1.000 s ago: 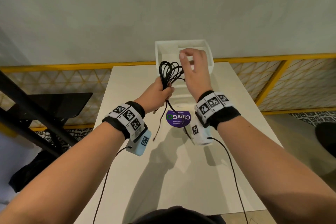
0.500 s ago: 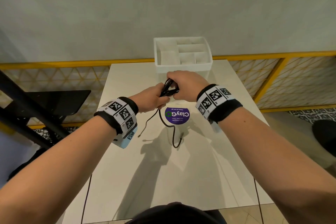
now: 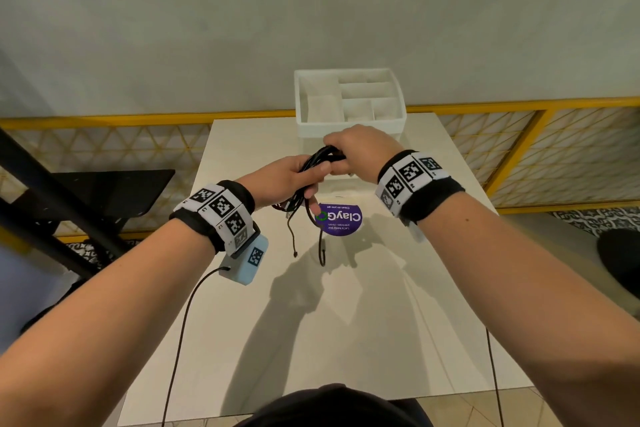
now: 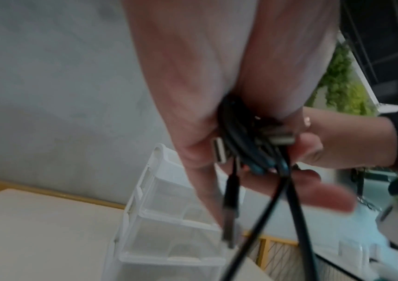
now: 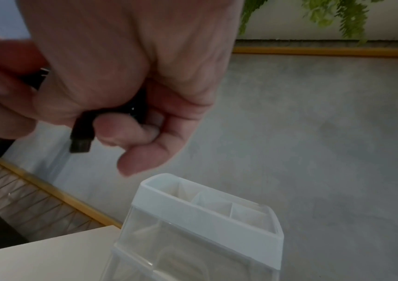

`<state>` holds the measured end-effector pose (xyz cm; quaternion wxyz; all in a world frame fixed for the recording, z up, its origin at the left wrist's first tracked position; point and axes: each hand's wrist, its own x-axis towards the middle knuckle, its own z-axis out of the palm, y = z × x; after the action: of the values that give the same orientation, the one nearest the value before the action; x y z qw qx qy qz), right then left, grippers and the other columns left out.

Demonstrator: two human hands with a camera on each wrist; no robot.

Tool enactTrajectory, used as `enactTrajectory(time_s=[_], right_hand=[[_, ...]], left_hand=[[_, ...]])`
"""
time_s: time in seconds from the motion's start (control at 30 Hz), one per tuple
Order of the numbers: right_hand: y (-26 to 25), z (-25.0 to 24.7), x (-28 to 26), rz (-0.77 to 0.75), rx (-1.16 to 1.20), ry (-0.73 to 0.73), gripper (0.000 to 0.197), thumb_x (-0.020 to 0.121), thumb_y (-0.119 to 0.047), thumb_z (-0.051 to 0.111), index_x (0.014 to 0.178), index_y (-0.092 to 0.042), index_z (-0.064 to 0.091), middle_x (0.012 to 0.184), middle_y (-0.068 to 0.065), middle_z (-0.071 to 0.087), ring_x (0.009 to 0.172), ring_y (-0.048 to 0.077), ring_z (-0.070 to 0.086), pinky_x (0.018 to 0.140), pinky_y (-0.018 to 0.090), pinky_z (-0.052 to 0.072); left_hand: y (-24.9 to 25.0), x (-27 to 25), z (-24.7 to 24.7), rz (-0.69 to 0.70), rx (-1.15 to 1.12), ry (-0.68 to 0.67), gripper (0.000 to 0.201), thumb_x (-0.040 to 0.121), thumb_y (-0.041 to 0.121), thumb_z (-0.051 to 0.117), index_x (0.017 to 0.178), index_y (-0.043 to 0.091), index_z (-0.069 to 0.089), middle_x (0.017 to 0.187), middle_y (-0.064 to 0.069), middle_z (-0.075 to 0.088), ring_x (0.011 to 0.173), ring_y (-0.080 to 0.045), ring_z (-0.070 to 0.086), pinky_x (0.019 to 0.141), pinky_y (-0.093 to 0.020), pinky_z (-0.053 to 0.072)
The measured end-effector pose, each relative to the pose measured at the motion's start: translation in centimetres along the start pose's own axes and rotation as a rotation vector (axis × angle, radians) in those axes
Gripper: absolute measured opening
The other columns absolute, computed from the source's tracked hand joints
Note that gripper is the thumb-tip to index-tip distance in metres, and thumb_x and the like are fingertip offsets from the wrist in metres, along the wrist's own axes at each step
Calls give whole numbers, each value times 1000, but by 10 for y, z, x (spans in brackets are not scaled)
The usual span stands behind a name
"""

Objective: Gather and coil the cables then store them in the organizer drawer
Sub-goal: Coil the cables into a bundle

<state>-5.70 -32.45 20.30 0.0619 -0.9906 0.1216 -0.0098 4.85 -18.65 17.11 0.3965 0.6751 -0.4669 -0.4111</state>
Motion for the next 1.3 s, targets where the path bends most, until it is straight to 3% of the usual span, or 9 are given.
enactTrajectory(time_s=[0.1,0.23,0.43,0.57,0.7,0.77,0.87,1.0,1.3], right_hand=[[2,4,1,24,76,135,18,88,-27,59,96,-17,47,84,0,55,78,24,57,66,33,41],[2,22,1,274,643,358,52,85,-10,58,132,-18,36,110,3,61,85,19,60,74,30,47],[-33,52,-9,151,692,-115,73,79,-27,73,142,-20,37,144,6,38,134,18,37,101,23,28],[-52,76,3,155,837,-12,35,88,-32,63,118,-15,61,130,8,53,121,21,49,96,22,34],[-46,100,7,284,900,-27,25,100,-19,38,104,-4,58,92,0,60,90,22,59,75,6,38],[-40,109,6,342,997,3,19,101,-19,36,96,-9,51,90,3,61,98,30,62,95,27,44],[-31,105,2,405,1066,77,24,101,-23,34,83,-16,49,72,6,64,72,25,64,69,32,48],[-29,80,2,490,1309,147,25,99,-28,36,80,-16,47,59,2,38,47,19,48,45,27,46],[-41,30,9,500,1776,299,25,91,-2,35,68,-14,35,59,1,30,48,13,21,47,26,17]], left_hand=[[6,1,1,29,-152,49,27,98,37,44,81,16,44,59,2,37,45,-10,44,68,-39,60],[10,5,-3,80,-156,255,29,99,41,41,78,20,40,58,7,36,44,-8,38,50,-28,50],[22,9,-16,171,-254,467,30,98,45,40,79,22,39,59,5,35,44,-10,36,45,-27,44],[31,11,-21,208,-256,496,36,98,47,38,74,20,39,57,6,36,43,-10,37,45,-25,43],[32,6,-35,199,-239,506,33,96,49,40,79,21,40,59,6,38,45,-11,38,44,-24,41],[30,4,-40,174,-198,502,33,96,50,40,79,21,40,60,6,39,46,-10,39,44,-24,41],[23,2,-40,101,-153,505,33,96,50,39,80,22,42,64,5,41,51,-9,42,45,-23,39],[13,0,-31,47,-40,493,35,98,49,35,83,19,45,69,3,45,61,-13,45,47,-23,41],[7,1,-5,9,48,373,38,98,47,37,119,16,46,91,-3,68,71,-13,65,44,-16,44]])
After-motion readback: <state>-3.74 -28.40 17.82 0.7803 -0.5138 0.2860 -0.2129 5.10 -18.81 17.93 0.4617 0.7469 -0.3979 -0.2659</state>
